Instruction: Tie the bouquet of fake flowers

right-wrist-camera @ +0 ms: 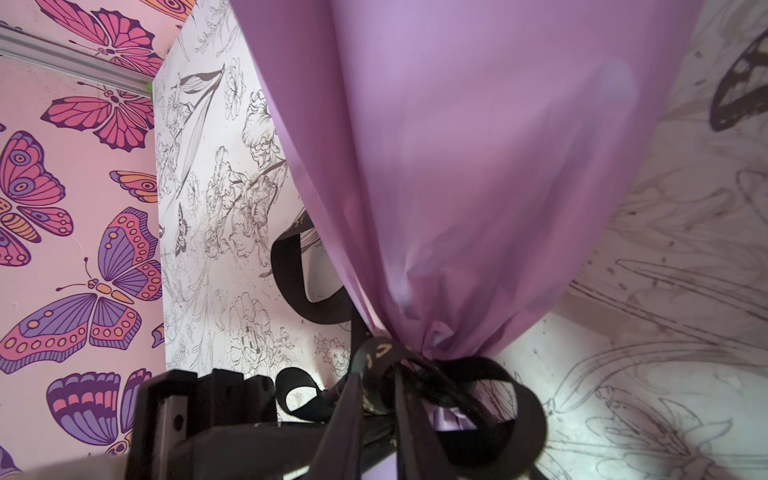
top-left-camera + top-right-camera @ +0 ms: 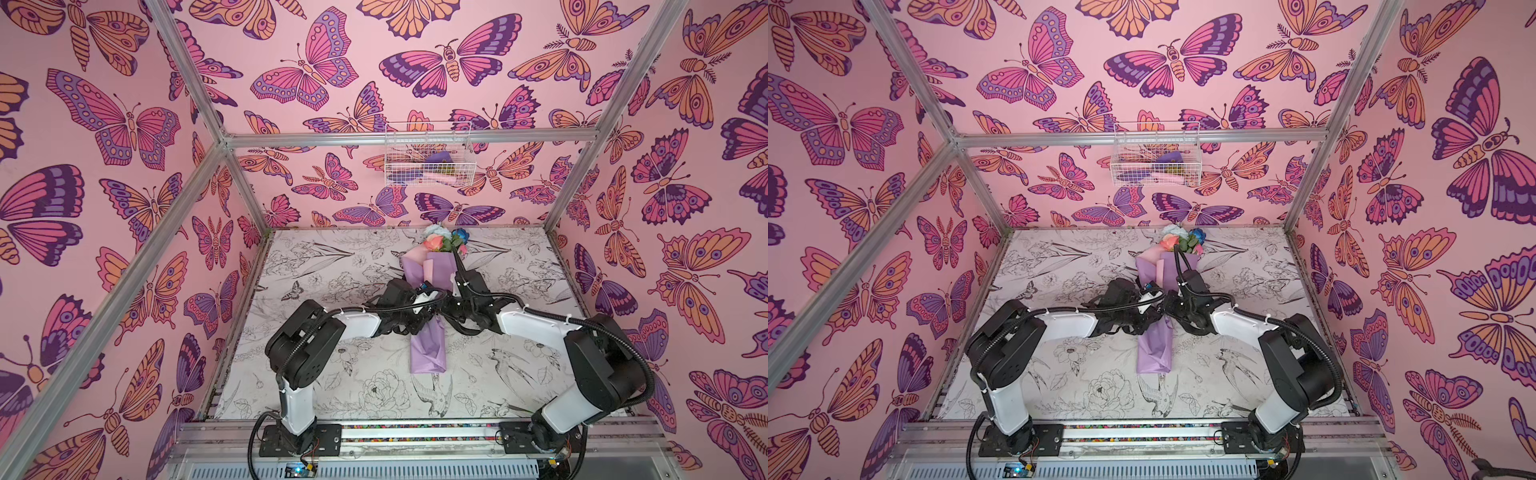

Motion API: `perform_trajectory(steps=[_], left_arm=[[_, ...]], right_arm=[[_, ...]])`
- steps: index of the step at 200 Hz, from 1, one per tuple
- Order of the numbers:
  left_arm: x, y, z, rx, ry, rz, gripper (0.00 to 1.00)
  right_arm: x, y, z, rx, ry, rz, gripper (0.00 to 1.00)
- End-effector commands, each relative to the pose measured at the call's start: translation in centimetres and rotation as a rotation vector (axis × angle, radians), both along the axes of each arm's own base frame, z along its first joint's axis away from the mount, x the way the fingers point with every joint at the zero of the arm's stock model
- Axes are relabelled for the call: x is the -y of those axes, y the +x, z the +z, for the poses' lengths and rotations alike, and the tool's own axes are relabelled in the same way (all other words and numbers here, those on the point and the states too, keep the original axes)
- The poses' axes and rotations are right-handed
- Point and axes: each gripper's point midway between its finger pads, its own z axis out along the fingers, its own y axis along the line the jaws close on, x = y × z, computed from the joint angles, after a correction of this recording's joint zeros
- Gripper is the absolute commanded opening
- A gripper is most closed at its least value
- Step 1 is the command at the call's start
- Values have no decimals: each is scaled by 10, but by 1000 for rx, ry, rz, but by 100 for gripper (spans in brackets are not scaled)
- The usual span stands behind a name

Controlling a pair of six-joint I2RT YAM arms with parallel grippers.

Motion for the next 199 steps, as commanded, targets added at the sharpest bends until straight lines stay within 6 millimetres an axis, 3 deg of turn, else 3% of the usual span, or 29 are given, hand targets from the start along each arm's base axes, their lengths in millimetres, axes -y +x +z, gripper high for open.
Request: perform_trajectory(steps=[1,115,166,199], left_arm=[[0,-7,-6,-21,16,-28,0],[1,-6,-7,-25,14,-29,0],[2,-6,-4,-20,10,-29,0],[2,-7,-4,-20,9,-31,0]], right_arm=[[-3,9,4,15,22,-13,18],[-19,14,7,30,94,20,21],[-18,13,-2,4,81,17,20],[-19,12,-9,-13,79,17,27]])
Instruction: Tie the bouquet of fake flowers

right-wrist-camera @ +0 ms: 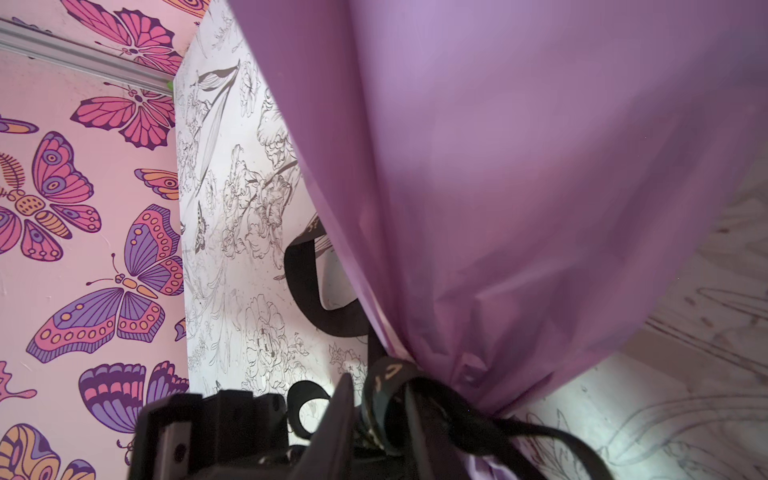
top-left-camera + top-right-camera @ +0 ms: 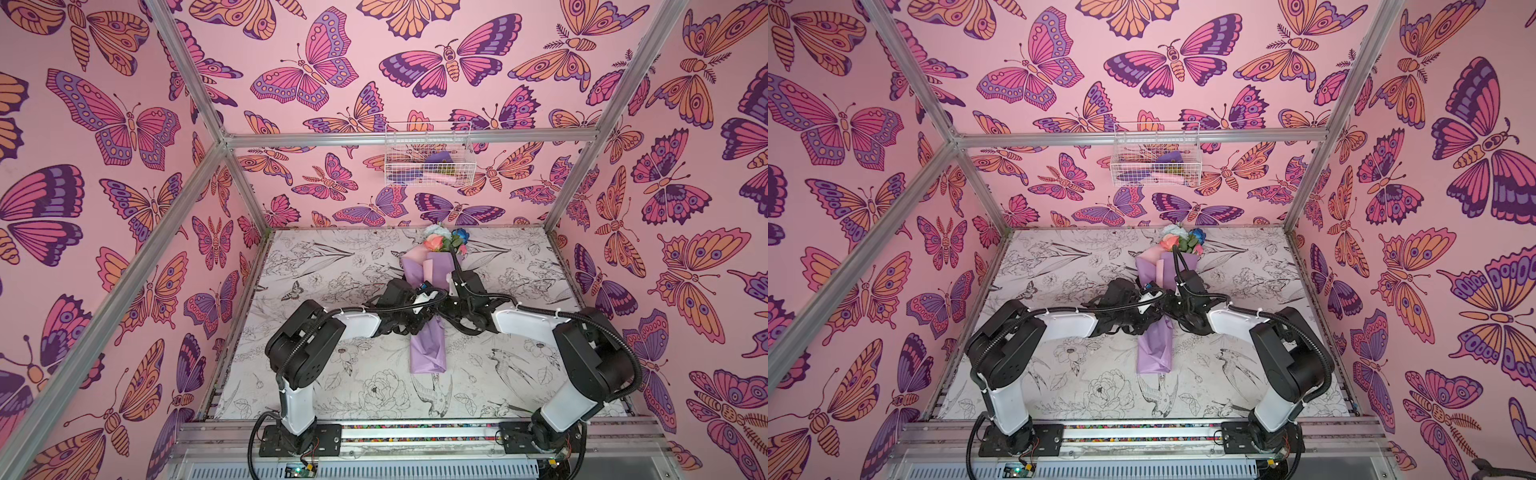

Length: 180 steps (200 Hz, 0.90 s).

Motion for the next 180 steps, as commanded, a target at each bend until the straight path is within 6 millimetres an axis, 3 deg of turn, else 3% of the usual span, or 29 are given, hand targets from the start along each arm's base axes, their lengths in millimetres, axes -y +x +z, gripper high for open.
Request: perform_trajectory(steps=[1,22,49,99,115,126,149,180], left_arm=[[2,-6,-4,-20,9,-30,0],[2,-5,-4,-19,11,-27,0],[2,-6,-4,-22,9,-27,0],[-3,-5,5,-14,3,9,0],[-5,-7,11,-20,-13,13,6],[-6,-8,15,-25,-26,15,19],[-9,-11,26,-27,-51,22,32],[-17,-16,44,-11,-81,45,40]], right_arm=[[-5,7,2,3,19,-6,27],[-7,8,1,1,26,-1,26],[-10,11,4,3,31,3,15],[-7,9,25,44,38,6,1],[-5,8,30,55,26,4,0],[-3,8,33,60,20,3,0],[-3,10,38,73,14,4,0],[-4,13,41,84,12,8,0]])
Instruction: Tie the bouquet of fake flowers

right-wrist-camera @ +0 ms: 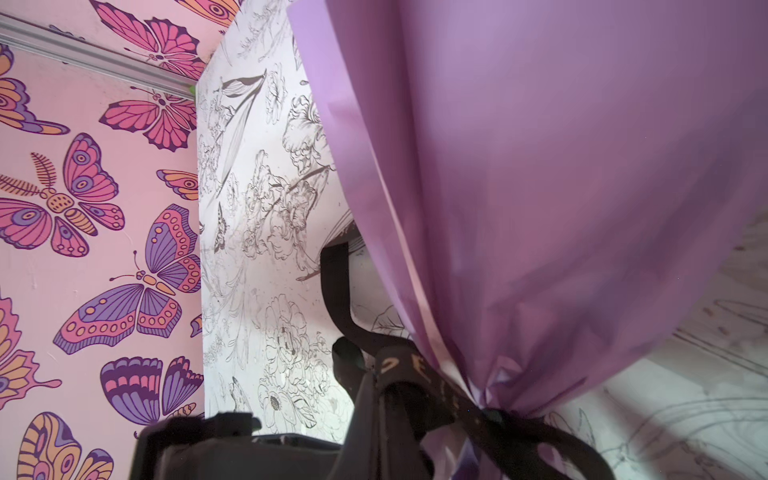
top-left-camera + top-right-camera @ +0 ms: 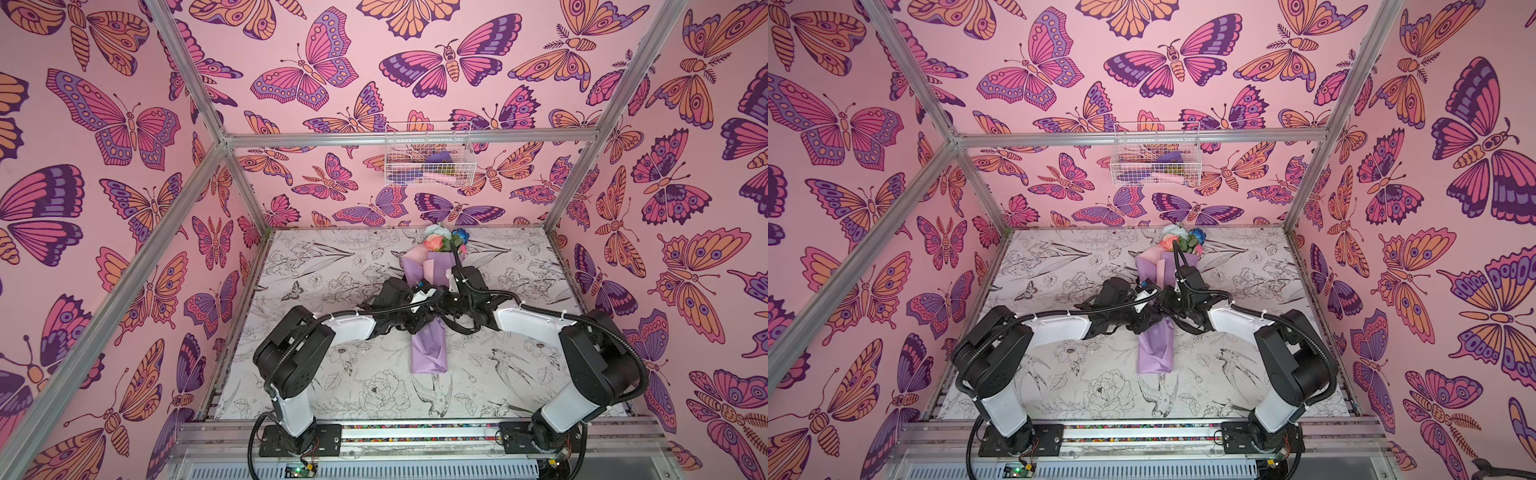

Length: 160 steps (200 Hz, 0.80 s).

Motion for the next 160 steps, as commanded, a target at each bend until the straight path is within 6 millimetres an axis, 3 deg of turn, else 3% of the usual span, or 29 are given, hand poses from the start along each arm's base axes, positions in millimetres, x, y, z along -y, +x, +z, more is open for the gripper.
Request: perform_trajectory(steps=[1,56,108,160], left_arm=[[-9,-7,15,-7,-30,13,40],[-45,-7,32,11,-55,130,44],[-88,1,-9,-69,59,171,44],[-75,9,-17,-38,90,55,38]], right_arm=[[0,8,16,45,-7,-3,0],[0,12,22,61,-15,-2,0],[2,11,21,58,-18,-5,0],[2,10,22,54,-15,-5,0]])
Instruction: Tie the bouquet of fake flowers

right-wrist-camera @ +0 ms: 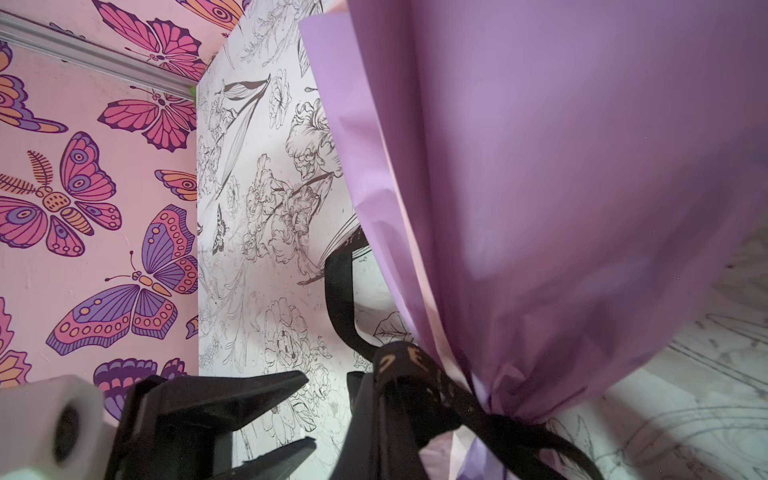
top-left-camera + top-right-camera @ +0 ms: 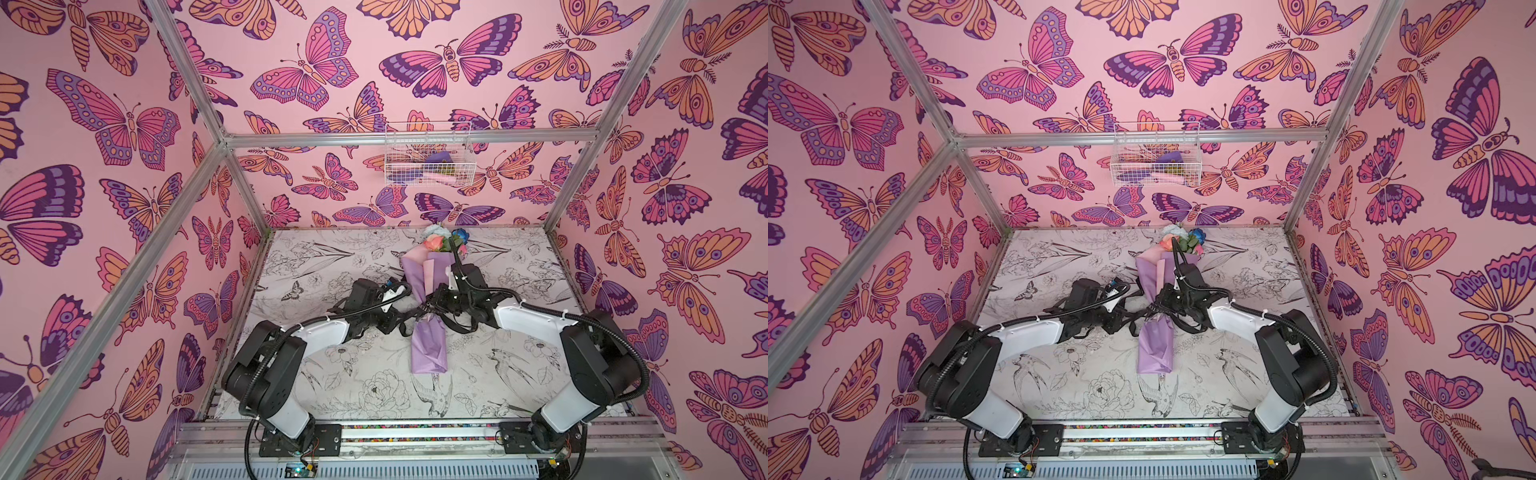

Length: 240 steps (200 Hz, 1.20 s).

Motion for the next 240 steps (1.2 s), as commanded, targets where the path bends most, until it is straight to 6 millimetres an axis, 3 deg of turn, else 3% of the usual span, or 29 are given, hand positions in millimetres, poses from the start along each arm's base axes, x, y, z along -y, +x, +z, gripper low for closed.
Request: perform_trajectory(steps=[1,74,134,240], left_arm=[[10,2,2,24,2,-94,39],[29,22,-6,45,11,-175,43],[37,15,-10,-4,-18,-226,41],[41,18,11,-3,-62,-196,37]], right_arm=[[1,7,17,44,4,-8,0],[2,6,19,44,5,-8,0],[9,8,21,52,-8,-25,0],[11,9,18,47,-4,-36,0]])
